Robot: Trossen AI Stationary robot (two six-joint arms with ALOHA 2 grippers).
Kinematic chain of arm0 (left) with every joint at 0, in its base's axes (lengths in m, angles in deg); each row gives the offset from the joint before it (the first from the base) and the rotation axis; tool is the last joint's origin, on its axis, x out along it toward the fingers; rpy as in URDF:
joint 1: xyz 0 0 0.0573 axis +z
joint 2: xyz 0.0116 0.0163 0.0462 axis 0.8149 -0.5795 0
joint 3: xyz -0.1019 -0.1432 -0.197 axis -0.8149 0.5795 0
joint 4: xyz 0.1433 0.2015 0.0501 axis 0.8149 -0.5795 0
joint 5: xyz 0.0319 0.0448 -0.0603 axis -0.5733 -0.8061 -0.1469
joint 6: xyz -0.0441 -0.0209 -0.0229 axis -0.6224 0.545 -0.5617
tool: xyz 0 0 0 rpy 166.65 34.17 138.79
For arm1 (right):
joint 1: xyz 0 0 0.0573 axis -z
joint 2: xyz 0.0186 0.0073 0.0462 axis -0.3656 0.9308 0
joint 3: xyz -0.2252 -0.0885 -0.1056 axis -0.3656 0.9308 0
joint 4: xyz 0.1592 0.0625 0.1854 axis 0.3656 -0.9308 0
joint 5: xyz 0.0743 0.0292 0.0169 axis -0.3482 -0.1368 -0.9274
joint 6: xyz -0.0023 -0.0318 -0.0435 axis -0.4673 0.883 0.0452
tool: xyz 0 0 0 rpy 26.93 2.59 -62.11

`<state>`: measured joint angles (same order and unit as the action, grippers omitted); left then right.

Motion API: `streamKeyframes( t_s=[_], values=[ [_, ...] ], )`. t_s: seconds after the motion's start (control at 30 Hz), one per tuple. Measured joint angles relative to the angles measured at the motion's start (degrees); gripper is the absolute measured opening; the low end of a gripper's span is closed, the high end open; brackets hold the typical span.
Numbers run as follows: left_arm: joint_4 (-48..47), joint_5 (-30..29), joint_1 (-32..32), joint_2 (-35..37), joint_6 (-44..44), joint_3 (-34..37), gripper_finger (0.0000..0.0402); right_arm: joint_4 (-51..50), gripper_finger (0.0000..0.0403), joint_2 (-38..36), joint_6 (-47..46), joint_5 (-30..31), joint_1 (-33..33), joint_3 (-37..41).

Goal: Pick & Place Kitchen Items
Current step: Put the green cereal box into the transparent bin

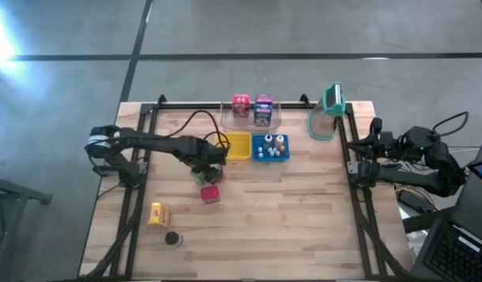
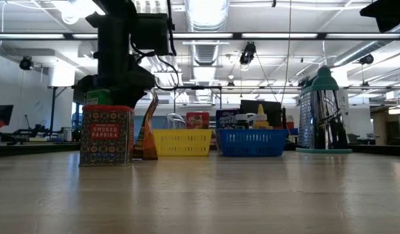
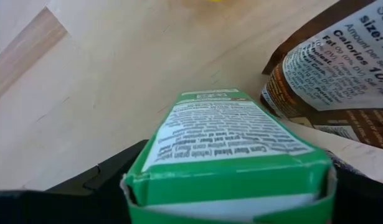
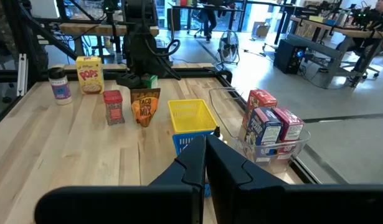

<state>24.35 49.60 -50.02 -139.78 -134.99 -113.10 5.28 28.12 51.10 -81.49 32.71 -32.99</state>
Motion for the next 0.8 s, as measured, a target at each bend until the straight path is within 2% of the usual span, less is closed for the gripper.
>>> streamKeyframes(
  t_s=[0.47, 0.8],
  values=[
    [0.1, 0.6, 0.0, 0.0, -0.6, 1.9, 0.0252, 0.0, 0.0008, 0.0, 0.0, 0.0, 0.0, 0.0],
    [-0.4, 1.3, 0.1, 1.2, 1.8, 1.8, 0.0232, 0.0, 0.0008, 0.0, 0.0, 0.0, 0.0, 0.0]
  ],
)
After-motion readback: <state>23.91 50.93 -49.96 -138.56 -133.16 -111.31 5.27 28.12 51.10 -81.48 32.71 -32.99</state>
